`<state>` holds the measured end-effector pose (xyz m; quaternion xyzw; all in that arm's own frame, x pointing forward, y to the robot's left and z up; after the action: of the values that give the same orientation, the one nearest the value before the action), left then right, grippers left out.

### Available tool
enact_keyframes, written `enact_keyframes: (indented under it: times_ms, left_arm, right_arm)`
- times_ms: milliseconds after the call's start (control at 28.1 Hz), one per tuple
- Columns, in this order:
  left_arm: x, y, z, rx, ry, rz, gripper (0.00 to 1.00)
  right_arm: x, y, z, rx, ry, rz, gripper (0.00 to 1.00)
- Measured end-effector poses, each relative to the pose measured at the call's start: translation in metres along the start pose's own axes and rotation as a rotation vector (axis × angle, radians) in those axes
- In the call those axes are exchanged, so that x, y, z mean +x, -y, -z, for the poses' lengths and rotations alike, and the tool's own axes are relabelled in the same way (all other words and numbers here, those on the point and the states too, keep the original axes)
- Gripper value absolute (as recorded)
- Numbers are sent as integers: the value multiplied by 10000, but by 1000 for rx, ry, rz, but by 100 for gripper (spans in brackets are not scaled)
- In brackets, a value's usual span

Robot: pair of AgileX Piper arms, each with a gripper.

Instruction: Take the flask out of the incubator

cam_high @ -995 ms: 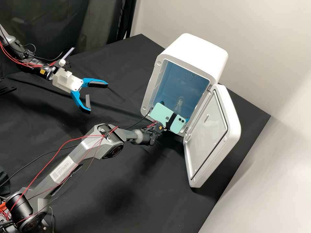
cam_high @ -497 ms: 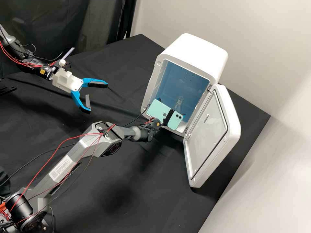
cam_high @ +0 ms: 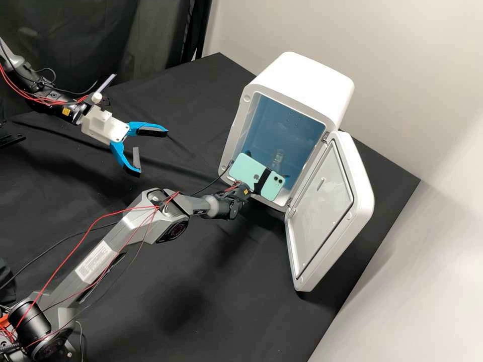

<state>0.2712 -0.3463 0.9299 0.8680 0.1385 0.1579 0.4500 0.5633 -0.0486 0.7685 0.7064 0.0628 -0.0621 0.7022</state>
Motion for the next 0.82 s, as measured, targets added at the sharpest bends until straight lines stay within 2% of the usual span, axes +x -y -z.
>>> enact_keyframes:
  times_ms: [107,178,213,462,817]
  left_arm:
    - [0,0,0,0,0,0,100]
    - [0,0,0,0,0,0,100]
    - [0,0,0,0,0,0,100]
    - [0,0,0,0,0,0,100]
    - [0,0,0,0,0,0,100]
  right_arm:
    - [0,-8,-4,17,4,-9,100]
    - [0,-8,-4,18,4,-9,100]
    - [0,-8,-4,18,4,-9,0]
    - [-11,-55,-50,19,14,-21,0]
    - [-16,-41,-61,20,18,-17,0]
